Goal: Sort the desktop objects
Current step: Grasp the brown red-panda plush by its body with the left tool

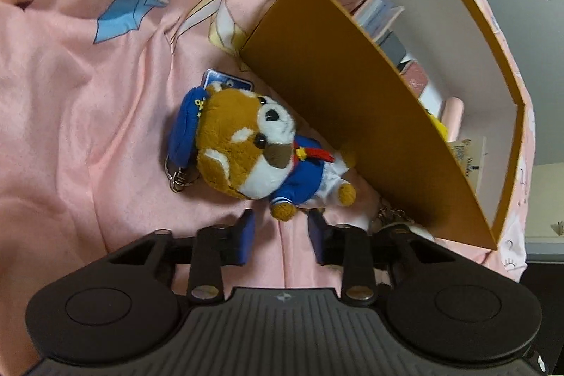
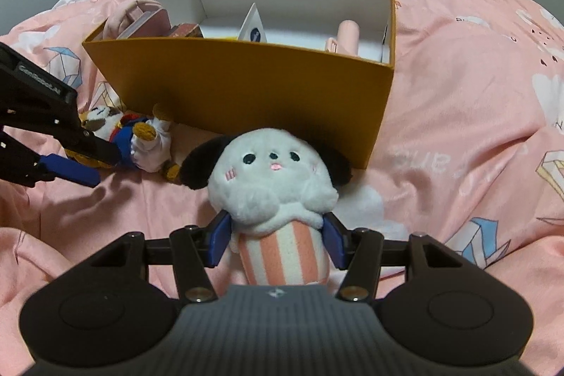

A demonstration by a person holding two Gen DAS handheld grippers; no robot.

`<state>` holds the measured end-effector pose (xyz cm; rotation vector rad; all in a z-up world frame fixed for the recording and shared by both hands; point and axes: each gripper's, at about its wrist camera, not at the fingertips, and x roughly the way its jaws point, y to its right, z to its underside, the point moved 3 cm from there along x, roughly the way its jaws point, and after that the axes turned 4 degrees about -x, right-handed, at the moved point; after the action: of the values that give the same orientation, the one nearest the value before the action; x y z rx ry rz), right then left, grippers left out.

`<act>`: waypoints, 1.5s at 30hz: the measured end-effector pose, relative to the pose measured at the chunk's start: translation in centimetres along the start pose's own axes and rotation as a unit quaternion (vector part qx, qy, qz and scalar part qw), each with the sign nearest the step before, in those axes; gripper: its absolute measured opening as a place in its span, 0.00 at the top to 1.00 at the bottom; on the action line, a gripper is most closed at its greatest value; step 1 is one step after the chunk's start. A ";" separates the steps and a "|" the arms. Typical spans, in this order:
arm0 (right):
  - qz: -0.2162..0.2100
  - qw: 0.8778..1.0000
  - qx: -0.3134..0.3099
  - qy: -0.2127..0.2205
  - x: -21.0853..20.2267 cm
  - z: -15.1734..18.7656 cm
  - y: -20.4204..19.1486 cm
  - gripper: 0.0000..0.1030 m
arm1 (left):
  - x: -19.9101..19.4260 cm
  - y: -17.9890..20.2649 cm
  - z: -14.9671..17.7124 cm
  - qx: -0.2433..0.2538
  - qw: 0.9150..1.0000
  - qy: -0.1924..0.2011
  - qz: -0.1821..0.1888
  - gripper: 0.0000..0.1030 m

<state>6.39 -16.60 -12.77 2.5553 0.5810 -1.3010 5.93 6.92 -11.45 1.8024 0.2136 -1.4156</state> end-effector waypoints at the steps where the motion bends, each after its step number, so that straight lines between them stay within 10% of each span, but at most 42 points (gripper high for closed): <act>1: 0.000 1.000 -0.001 0.000 0.0 0.0 0.0 0.44 | 0.1 -0.1 0.0 0.001 1.000 0.000 -0.002 0.82; 11: -0.009 1.000 0.013 0.009 -0.6 0.1 0.4 0.44 | -2.9 0.8 0.6 0.181 0.982 -0.032 -0.034 0.92; 20: -0.031 0.999 0.021 -0.003 -0.8 -0.3 -0.3 0.44 | -4.1 0.3 2.0 0.400 0.901 -0.126 -0.108 0.91; 25: -0.027 0.999 0.009 -0.033 0.6 0.1 -0.8 0.41 | -3.3 -0.2 0.8 0.355 0.918 -0.119 -0.129 0.87; 30: -0.081 0.995 0.036 -0.045 0.1 -0.4 0.6 0.36 | -4.0 -1.3 0.3 0.254 0.958 -0.094 -0.092 0.49; 35: -0.149 0.981 0.113 -0.048 -0.6 -1.1 3.6 0.33 | -4.8 -3.2 0.0 0.080 0.995 -0.045 -0.035 0.44; 40: -0.151 0.980 0.127 -0.040 -1.0 -1.6 5.4 0.35 | -3.6 -3.8 0.1 -0.026 0.999 -0.030 0.011 0.43; 45: -0.180 0.976 0.106 -0.056 -0.1 -1.4 5.1 0.35 | -1.9 -2.6 0.4 -0.026 0.999 -0.036 0.021 0.42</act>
<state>9.57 -20.74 -11.77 2.6013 0.9639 -1.6962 3.47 9.03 -11.12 1.7016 0.1715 -1.4301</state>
